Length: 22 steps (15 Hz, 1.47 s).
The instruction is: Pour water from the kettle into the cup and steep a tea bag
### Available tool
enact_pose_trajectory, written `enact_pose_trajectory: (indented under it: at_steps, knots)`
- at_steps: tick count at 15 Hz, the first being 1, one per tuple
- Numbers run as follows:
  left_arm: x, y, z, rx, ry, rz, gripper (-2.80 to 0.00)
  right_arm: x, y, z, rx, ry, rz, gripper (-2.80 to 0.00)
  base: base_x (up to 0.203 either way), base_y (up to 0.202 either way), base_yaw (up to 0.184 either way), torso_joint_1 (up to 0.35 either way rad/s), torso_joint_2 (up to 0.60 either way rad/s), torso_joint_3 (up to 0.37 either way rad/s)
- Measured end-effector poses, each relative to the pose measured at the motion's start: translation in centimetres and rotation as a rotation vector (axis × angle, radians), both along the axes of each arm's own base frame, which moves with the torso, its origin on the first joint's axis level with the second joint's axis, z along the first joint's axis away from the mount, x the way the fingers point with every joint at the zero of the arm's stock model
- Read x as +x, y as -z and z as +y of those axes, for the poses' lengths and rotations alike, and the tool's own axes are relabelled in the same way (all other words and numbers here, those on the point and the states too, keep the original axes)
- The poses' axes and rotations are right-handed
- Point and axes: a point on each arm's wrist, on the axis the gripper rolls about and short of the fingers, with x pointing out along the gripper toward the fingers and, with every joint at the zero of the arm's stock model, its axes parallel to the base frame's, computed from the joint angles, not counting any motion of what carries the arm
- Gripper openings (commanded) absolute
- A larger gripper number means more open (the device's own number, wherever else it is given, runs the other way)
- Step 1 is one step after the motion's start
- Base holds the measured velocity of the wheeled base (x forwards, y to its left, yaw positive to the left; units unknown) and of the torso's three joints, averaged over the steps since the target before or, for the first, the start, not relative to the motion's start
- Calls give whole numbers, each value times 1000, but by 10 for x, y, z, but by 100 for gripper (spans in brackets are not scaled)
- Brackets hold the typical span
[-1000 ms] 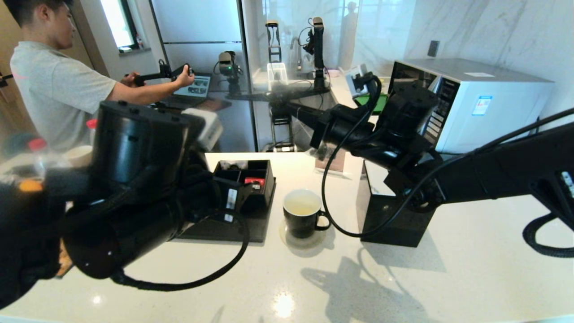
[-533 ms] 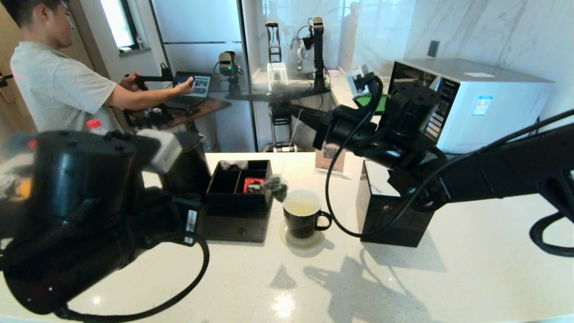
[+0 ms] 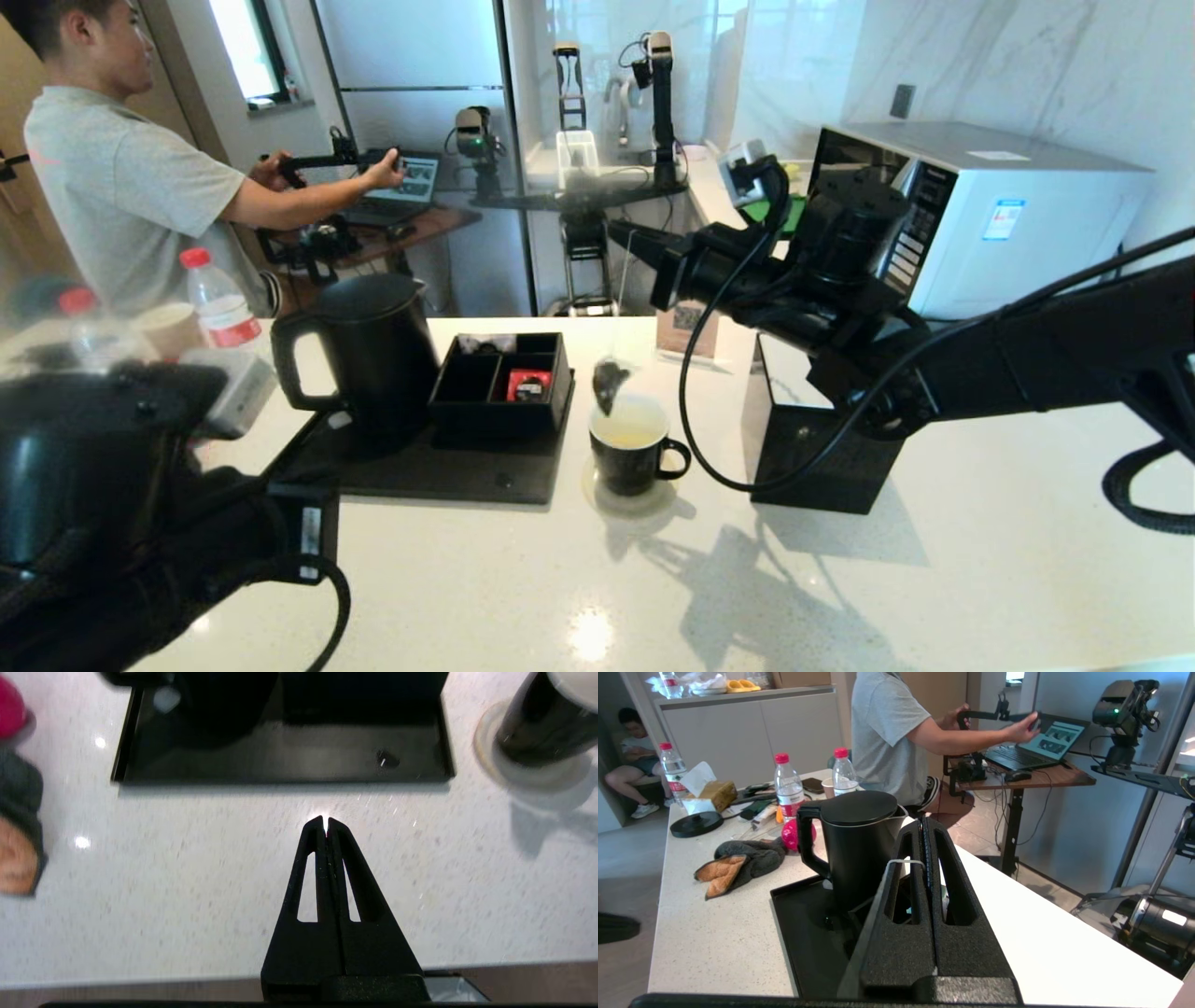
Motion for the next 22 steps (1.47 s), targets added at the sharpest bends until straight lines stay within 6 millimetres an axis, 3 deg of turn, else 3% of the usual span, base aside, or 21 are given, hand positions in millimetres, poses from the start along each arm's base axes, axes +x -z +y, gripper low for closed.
enact_pose_trajectory:
  at_steps: [7, 12, 19, 22]
  knots:
    - [-42, 40, 37, -25, -93, 58, -280, 1, -2, -4, -16, 19, -31, -280, 0, 0, 0, 0, 0, 0]
    - [-50, 41, 42, -146, -133, 24, -280, 3, -2, -7, -19, 29, -36, -280, 0, 0, 0, 0, 0, 0]
    - [-70, 60, 59, -10, -95, -104, -280, 6, -7, -17, -33, 65, -87, -280, 0, 0, 0, 0, 0, 0]
    - [-72, 60, 67, -7, -157, -122, -280, 9, -9, -25, -31, 83, -92, -280, 0, 0, 0, 0, 0, 0]
